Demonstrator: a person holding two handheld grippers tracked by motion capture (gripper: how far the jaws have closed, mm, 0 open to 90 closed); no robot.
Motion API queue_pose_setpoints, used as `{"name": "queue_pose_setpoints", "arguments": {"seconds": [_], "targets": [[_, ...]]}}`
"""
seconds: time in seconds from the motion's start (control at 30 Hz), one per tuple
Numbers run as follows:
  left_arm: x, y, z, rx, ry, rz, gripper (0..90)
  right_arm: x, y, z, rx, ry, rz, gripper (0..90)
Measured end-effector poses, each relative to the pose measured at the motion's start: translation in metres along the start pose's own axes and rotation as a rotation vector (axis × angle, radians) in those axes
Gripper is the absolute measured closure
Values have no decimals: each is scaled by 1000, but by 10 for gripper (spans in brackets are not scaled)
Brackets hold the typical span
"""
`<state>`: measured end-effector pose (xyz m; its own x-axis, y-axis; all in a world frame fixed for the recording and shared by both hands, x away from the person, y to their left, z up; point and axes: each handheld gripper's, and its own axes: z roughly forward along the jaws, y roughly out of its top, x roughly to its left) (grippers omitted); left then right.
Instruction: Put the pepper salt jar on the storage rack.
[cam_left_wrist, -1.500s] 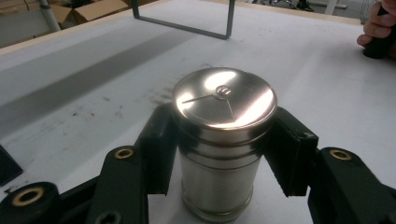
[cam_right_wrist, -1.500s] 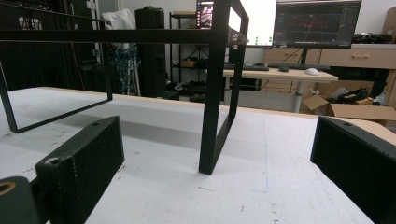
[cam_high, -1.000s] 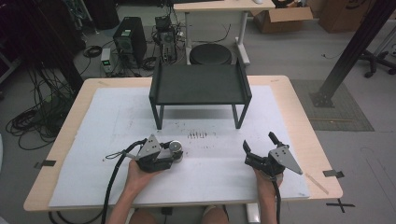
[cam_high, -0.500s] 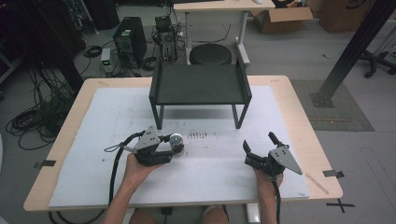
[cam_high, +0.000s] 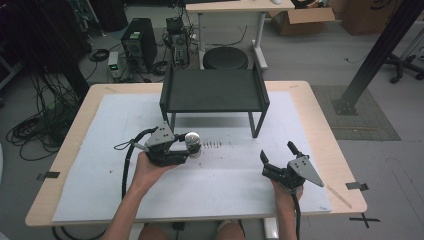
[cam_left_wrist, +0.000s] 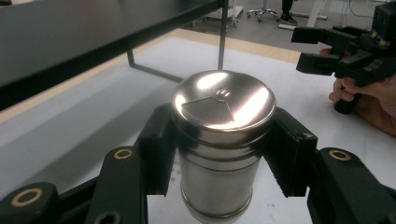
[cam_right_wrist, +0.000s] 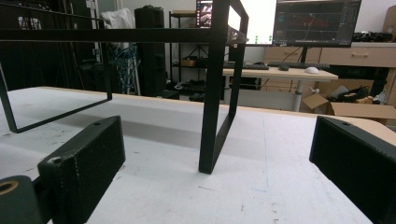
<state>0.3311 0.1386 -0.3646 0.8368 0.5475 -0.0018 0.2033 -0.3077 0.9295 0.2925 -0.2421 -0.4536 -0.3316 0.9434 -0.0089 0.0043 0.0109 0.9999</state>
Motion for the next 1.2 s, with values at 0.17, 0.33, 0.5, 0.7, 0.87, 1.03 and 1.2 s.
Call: {"name": "queue_pose_setpoints", "arguments": {"seconds": [0.17, 0.33, 0.5, 0.7, 0.87, 1.03, 1.2], "targets": [[7, 16, 0, -10, -1, -1, 488, 0, 0, 0, -1, 0, 2, 30], [15, 35, 0, -26, 12, -7, 488, 0, 0, 0, -1, 0, 1, 31], [23, 51, 2, -37, 31, -5, 488, 0, 0, 0, 0, 0, 1, 31], [31, 64, 7, -40, 45, -10, 488, 0, 0, 0, 0, 0, 1, 31], [39, 73, 11, -43, 61, -22, 488, 0, 0, 0, 1, 0, 0, 31], [46, 82, 14, -36, 76, -18, 488, 0, 0, 0, 1, 0, 1, 32], [52, 87, 18, -32, 95, -1, 487, 0, 0, 0, 1, 1, 1, 33]]}}
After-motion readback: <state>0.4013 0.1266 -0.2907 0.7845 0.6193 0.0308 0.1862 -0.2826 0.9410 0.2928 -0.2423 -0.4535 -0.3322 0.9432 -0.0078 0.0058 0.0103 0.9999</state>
